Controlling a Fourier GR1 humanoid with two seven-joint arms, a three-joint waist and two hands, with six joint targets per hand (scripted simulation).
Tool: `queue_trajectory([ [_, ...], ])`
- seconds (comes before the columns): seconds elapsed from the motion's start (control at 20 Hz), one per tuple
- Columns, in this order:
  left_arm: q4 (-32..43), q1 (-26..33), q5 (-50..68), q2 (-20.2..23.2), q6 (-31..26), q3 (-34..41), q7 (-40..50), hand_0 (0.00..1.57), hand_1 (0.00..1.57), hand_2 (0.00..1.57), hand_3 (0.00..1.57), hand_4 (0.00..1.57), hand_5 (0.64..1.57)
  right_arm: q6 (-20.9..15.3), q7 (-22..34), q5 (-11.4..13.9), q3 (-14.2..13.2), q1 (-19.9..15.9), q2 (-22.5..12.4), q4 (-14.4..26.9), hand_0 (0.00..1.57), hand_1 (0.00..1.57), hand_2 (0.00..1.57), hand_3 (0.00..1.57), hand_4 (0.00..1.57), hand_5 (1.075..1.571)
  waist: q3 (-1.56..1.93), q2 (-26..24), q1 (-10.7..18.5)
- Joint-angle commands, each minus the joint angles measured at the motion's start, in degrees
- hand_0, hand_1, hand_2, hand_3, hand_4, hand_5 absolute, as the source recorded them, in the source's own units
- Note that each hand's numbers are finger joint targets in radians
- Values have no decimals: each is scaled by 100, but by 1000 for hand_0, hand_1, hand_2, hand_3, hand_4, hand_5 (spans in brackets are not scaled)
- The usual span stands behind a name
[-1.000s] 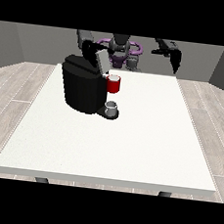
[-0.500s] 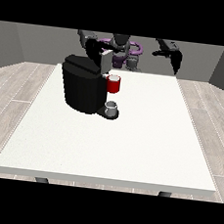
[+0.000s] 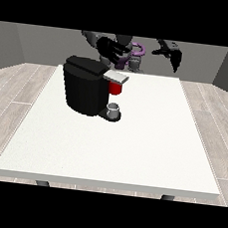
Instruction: Insert the coffee pod into the coffee machine and close the lid
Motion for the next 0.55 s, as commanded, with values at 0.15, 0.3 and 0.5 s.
queue_trajectory([
  [0.15, 232, 464, -23, -42, 14, 29, -511, 0, 0, 0, 0, 192, 1571, 304, -408, -126, 365, 393, 537, -475, 0, 0, 0, 0, 259, 1571, -13, -403, -370],
  [0.3, 222, 452, 152, 36, -25, 119, 52, 0, 0, 0, 0, 192, 1571, 230, -663, -681, 828, 1314, 594, -734, 0, 0, 0, 0, 269, 1571, -11, -843, -510],
  [0.5, 220, 631, 58, -81, 145, 80, -152, 0, 0, 0, 0, 192, 1571, -272, -812, -994, 1089, 2144, 602, -920, 0, 0, 0, 0, 157, 1571, -11, -911, -674],
])
